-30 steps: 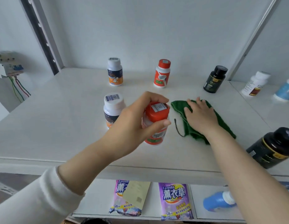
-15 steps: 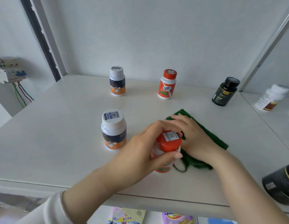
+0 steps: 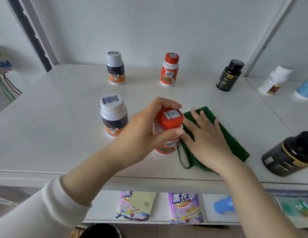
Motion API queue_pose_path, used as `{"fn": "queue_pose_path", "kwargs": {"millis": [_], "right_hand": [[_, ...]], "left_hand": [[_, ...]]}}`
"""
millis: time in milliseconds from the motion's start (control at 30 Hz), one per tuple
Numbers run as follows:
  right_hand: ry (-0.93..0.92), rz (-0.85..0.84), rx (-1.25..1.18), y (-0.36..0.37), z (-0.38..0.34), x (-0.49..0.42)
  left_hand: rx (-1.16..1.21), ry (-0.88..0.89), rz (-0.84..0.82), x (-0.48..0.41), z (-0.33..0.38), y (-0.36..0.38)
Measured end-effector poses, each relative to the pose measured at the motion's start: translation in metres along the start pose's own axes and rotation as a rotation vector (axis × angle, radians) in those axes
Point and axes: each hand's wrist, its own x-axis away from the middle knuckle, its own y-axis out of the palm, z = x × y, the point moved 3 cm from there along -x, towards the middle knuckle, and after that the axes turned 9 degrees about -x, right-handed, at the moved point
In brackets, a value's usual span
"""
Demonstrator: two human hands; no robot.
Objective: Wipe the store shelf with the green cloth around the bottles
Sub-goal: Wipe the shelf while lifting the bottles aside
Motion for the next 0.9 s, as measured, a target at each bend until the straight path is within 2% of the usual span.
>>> {"fn": "queue_pose_path", "kwargs": {"millis": [133, 267, 333, 467, 600, 700, 733, 800, 900], "right_hand": [[-0.109, -0.009, -0.046, 0.003, 0.002, 0.042], [0.046, 0.03, -0.025, -0.012, 0.023, -0.025], [0.039, 0.015, -0.007, -0.011, 0.015, -0.067], [-0.223, -0.149, 0.058, 0.007, -0.03, -0.12], [-0.425, -0.249, 0.082, 0.014, -0.069, -0.113], [-0.573, -0.263, -0.178, 0.009, -0.07, -0.073], [-0.566, -0.248, -0.222, 0.007, -0.063, -0.064], [-0.474, -0.169, -0.133, 0.006, -0.039, -0.058], [-0.132, -0.067, 0.001, -0.01, 0.012, -0.067]], "left_hand": [[0.051, 0.061, 0.018, 0.005, 0.005, -0.011], [0.017, 0.049, -0.022, 0.014, 0.003, -0.012], [0.01, 0.024, -0.019, 0.018, 0.0, -0.011], [0.016, 0.007, 0.007, 0.024, -0.003, -0.013], [-0.009, 0.011, -0.004, 0.027, -0.004, -0.013], [-0.034, 0.024, -0.013, 0.023, -0.004, -0.01], [-0.033, 0.033, -0.014, 0.022, -0.004, -0.01], [-0.02, 0.046, -0.017, 0.02, -0.005, -0.009], [-0.008, 0.041, -0.027, 0.017, -0.007, -0.006]]}}
